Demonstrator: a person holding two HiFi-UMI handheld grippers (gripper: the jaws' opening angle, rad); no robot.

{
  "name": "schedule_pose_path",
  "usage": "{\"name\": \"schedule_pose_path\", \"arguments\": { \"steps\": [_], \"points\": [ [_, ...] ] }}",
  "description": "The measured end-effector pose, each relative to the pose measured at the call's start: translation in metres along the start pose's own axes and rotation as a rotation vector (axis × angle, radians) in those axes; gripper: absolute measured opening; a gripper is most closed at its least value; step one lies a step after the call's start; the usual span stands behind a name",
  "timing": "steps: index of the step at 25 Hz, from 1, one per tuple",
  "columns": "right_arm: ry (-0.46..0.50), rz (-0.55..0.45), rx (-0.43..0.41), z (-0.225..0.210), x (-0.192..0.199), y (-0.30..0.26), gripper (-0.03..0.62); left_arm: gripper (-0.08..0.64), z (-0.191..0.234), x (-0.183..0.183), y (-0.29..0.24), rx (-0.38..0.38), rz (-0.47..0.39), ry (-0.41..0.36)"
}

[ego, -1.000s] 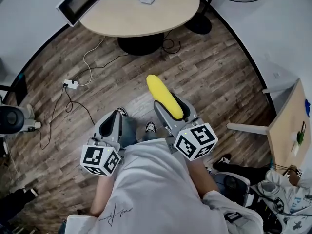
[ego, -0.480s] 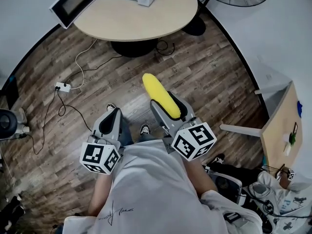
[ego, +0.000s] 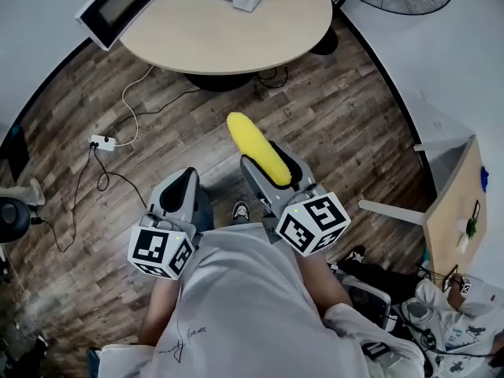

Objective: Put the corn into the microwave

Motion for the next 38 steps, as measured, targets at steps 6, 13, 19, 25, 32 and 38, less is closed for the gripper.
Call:
{"name": "schedule_pose_path", "arguments": {
  "steps": [6, 13, 19, 25, 32, 38],
  "points": [
    [-0.003, -0.007, 0.004, 0.009, -0.019, -0.047, 0.262, -0.009, 0.043, -0.025, -0.017, 0.018, 0.003, -0.007],
    [-0.013, -0.007, 0.038, 0.025, -0.03, -0.098, 0.262, -0.009, 0.104, -0.05, -0.022, 0.032, 0.01, -0.013],
    [0.012, 0.006, 0.044, 0.049, -0.037, -0.141, 0.262, -0.009, 0.139, -0.07, -0.023, 0.072, 0.011, -0.013],
    [0.022, -0.019, 0.014, 0.082, -0.046, -0.189, 0.261, -0.009, 0.178, -0.092, -0.016, 0.102, -0.024, -0.014],
    [0.042, -0.043, 0.022, 0.111, -0.048, -0.225, 0.261, -0.009, 0.225, -0.107, -0.002, 0.103, -0.051, -0.02],
    [0.049, -0.037, 0.044, 0.121, -0.049, -0.241, 0.262, -0.009, 0.247, -0.114, 0.002, 0.109, -0.055, -0.008]
  ]
}}
Point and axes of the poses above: the fingertips, and each gripper's own axes: y backward along the fingers, z to its left, x out of its underside, the point moved 5 cm from there along y, backward along the fingers, and after that the axes turned 3 degrees about -y, right-handed, at the moved point
